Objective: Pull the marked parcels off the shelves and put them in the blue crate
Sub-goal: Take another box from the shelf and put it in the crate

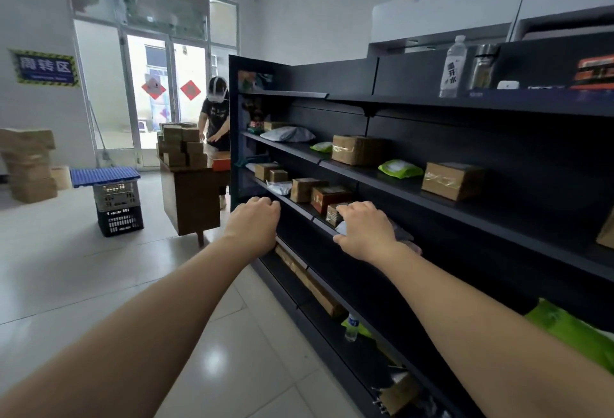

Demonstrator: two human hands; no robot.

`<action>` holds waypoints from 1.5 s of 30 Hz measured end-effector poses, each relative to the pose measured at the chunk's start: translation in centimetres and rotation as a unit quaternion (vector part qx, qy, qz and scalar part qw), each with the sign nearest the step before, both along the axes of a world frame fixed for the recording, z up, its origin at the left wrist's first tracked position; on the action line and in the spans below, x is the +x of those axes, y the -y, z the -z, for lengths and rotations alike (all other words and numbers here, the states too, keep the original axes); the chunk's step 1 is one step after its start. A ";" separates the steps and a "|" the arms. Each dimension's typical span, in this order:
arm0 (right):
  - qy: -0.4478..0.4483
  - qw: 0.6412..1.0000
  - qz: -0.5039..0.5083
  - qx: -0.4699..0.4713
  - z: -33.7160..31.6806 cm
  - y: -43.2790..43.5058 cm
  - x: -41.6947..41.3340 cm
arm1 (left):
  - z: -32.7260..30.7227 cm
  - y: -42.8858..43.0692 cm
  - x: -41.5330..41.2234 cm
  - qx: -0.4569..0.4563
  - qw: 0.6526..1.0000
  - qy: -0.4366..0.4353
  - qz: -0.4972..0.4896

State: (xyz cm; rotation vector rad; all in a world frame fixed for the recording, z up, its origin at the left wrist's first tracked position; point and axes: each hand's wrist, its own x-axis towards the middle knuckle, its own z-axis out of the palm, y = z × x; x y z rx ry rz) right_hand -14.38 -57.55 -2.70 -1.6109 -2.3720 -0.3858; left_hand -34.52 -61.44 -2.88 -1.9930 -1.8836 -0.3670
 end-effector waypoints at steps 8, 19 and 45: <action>-0.002 1.000 -0.016 0.015 -0.3 -13.1 -5.0 | 0.1 -12.7 -4.6 0.017 1.000 -0.001 -0.013; 0.009 1.000 -0.024 0.001 -1.0 -29.7 -10.8 | -0.5 -28.4 -10.4 0.012 0.999 0.010 -0.037; 0.001 1.000 0.019 -0.025 -2.4 -67.2 -30.0 | -1.2 -67.1 -31.1 0.001 1.000 0.025 0.001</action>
